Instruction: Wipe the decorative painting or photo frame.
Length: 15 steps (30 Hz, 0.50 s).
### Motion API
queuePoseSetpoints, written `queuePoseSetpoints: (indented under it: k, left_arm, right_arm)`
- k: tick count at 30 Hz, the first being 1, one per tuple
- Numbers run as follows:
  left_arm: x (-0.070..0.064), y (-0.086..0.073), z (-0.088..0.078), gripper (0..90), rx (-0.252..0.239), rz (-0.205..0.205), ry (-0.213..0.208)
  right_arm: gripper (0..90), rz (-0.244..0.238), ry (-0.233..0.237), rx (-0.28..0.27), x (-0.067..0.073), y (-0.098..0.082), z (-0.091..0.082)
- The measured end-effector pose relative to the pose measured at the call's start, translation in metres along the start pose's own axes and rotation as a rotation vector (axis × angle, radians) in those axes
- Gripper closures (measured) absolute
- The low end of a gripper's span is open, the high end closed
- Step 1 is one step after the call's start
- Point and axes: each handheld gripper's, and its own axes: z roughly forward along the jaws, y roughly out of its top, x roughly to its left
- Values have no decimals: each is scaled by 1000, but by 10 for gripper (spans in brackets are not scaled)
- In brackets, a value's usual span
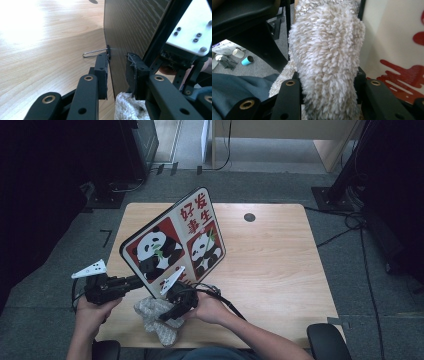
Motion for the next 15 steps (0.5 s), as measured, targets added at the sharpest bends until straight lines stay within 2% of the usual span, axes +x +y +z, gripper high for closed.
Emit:
queuePoseSetpoints:
  k: [8,15]
  left_arm:
    - [5,-5,-3,649,2,-7,22]
    - [7,-11,-4,584,9,-10,25]
  right_arm:
    - [640,-4,-1,-8,2,6,-5]
    - [640,-10,-2,-13,3,12,-10]
